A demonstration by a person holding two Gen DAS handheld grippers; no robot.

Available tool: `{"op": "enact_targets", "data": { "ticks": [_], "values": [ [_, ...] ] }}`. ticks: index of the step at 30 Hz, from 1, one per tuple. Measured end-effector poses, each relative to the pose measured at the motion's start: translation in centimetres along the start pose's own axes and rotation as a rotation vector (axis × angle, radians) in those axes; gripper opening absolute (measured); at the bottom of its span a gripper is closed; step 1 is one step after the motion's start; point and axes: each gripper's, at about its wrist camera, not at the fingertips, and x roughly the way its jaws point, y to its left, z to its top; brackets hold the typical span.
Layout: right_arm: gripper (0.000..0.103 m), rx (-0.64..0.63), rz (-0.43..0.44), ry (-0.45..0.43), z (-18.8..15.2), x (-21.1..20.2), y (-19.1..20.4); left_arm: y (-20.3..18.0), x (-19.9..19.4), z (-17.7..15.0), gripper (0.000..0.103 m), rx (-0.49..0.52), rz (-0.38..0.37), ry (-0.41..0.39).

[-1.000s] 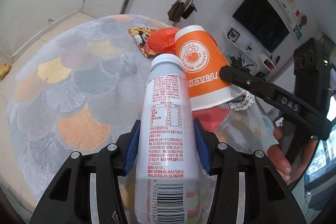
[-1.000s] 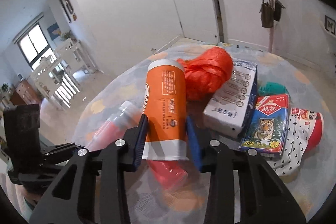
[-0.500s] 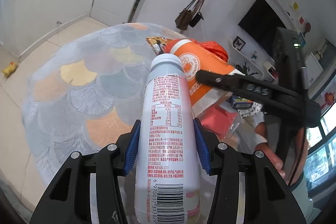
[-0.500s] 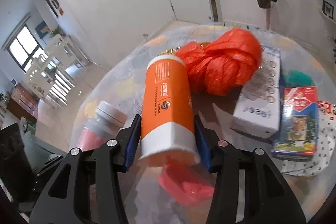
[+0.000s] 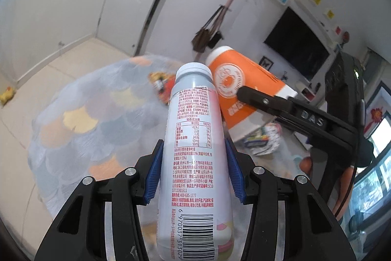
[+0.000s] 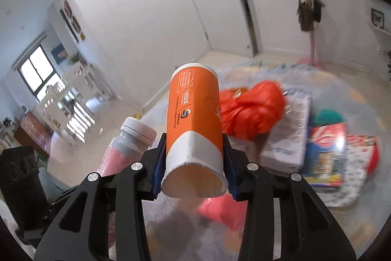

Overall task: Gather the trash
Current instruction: 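Lift both held items and carry them over the blue basket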

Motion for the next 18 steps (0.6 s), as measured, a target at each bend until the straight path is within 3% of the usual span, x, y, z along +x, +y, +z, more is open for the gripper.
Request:
{"op": "enact_targets", "data": {
  "ticks": [8, 18],
  "values": [
    [0.038, 0.031, -0.047, -0.134, -0.6, -10.2, -3.9, -8.2, 0.1, 1.0, 0.047, 0.137, -0.105, -0.005],
    [0.038, 0.094, -0.350, -0.303, -4.2, -22.1, -11.0, -20.1, 4.3, -0.5, 0.047, 0.311, -0.245, 0.043]
  ]
}}
